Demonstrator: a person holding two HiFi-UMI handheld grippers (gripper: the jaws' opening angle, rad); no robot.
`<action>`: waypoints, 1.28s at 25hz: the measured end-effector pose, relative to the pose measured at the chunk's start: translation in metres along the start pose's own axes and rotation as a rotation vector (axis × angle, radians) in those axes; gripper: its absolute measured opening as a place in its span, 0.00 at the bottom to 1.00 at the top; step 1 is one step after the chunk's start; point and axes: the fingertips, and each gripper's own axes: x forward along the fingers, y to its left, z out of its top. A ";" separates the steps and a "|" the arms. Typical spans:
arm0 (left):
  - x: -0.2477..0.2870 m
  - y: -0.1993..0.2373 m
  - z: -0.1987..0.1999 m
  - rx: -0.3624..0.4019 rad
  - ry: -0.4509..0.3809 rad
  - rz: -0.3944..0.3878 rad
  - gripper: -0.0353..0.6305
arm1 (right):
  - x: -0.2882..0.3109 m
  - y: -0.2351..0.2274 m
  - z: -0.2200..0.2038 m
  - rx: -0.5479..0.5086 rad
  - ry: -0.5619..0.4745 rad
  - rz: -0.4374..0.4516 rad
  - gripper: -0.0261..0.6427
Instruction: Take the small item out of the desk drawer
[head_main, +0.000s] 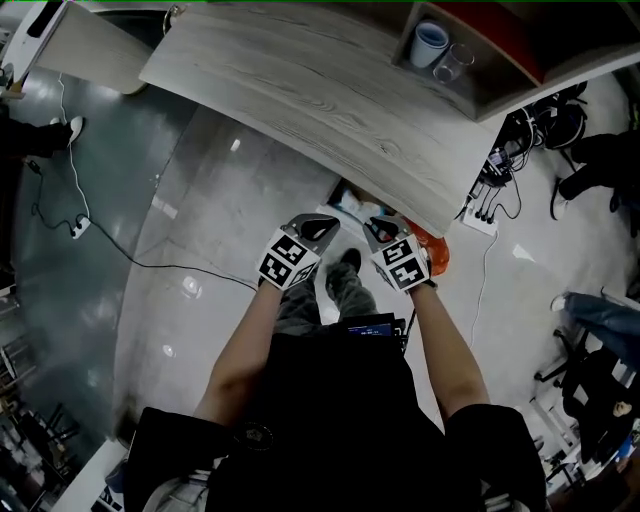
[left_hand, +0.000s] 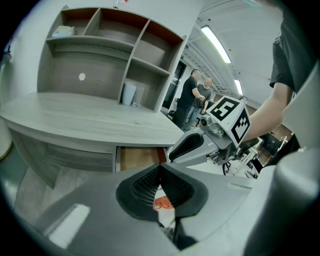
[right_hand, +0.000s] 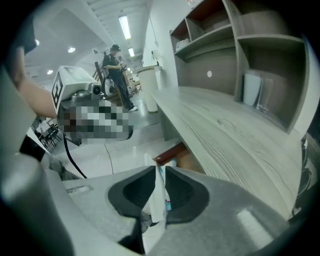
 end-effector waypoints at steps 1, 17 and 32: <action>0.001 0.002 -0.002 -0.006 0.000 0.000 0.05 | 0.006 -0.001 -0.001 -0.010 0.011 -0.003 0.13; 0.008 0.034 -0.031 -0.057 0.009 -0.016 0.05 | 0.094 -0.010 -0.025 -0.123 0.184 -0.013 0.29; 0.004 0.045 -0.057 -0.074 0.030 -0.029 0.05 | 0.149 -0.025 -0.057 -0.280 0.370 -0.079 0.33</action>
